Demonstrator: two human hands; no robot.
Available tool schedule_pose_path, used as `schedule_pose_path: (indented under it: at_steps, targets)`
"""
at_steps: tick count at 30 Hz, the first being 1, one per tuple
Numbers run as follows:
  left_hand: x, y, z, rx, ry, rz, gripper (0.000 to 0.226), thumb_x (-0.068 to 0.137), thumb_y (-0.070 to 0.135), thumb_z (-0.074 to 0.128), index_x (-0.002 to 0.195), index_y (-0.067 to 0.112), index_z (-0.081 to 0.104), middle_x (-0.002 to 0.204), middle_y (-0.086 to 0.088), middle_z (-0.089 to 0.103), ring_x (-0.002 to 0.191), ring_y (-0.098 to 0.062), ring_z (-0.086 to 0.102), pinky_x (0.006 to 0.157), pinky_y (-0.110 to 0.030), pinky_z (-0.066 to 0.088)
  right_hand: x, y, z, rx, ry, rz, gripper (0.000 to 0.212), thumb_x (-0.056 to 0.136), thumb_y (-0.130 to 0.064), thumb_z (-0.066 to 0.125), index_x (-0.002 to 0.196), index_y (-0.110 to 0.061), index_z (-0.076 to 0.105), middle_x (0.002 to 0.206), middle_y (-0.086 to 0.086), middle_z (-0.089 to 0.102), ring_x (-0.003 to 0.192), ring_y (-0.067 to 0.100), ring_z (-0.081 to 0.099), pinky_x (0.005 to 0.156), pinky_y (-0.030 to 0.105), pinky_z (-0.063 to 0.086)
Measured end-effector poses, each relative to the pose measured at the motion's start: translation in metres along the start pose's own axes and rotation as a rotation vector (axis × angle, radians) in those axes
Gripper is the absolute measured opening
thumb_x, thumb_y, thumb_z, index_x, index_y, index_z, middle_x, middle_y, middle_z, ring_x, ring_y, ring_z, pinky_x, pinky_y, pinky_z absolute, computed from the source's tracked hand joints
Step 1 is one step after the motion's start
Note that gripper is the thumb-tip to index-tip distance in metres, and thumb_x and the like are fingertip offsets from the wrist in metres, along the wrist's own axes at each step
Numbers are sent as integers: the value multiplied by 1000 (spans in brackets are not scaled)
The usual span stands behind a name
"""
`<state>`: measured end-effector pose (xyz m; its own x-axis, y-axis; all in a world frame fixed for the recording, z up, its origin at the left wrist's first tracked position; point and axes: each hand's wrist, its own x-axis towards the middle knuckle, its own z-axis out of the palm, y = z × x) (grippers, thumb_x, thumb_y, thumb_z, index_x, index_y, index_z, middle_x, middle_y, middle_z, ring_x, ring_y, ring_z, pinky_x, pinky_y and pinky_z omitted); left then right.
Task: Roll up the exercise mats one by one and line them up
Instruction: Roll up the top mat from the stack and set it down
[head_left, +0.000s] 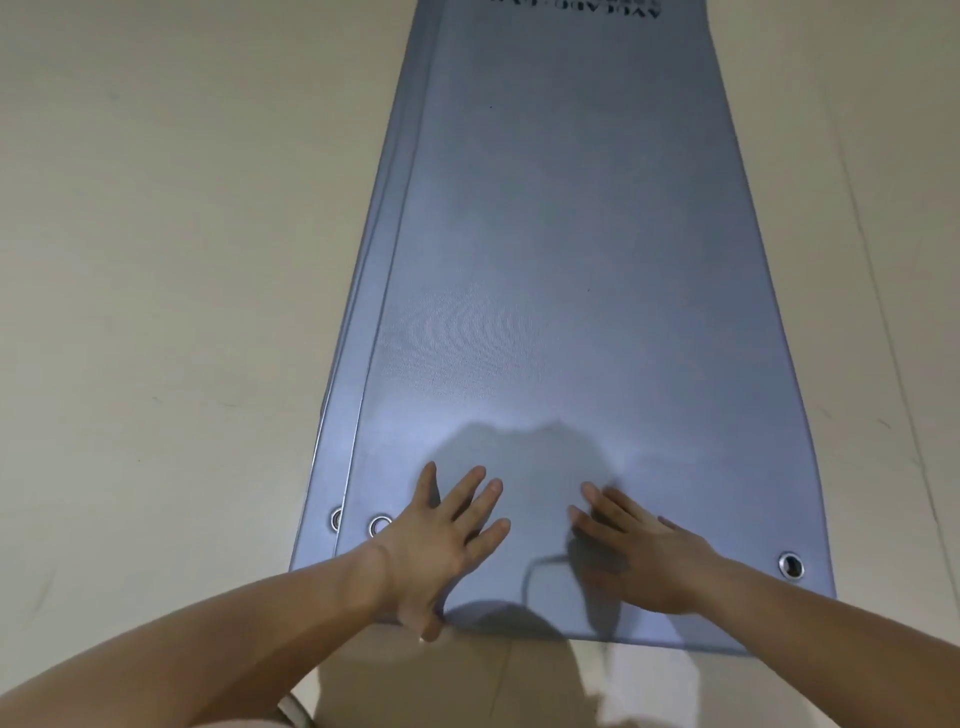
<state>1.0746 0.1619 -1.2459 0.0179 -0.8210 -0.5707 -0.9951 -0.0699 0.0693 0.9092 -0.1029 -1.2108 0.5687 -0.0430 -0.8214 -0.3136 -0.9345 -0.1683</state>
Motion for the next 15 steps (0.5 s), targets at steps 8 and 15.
schedule_pose_path:
  at_steps: [8, 15]
  targets:
    - [-8, -32, -64, -97, 15, 211, 75, 68, 67, 49, 117, 11, 58, 108, -13, 59, 96, -38, 60, 58, -32, 34, 3, -4, -59, 346, 78, -29, 94, 85, -76, 65, 163, -40, 26, 166, -26, -5, 158, 5, -14, 130, 38, 6]
    - [-27, -65, -153, -130, 180, -116, 36, 103, 46, 41, 114, 20, 63, 110, -10, 71, 97, -40, 66, 75, -38, 50, -41, -34, -110, 361, 18, -113, 67, 63, -64, 90, 124, -47, 67, 113, -27, 66, 95, -16, 60, 85, 11, 46]
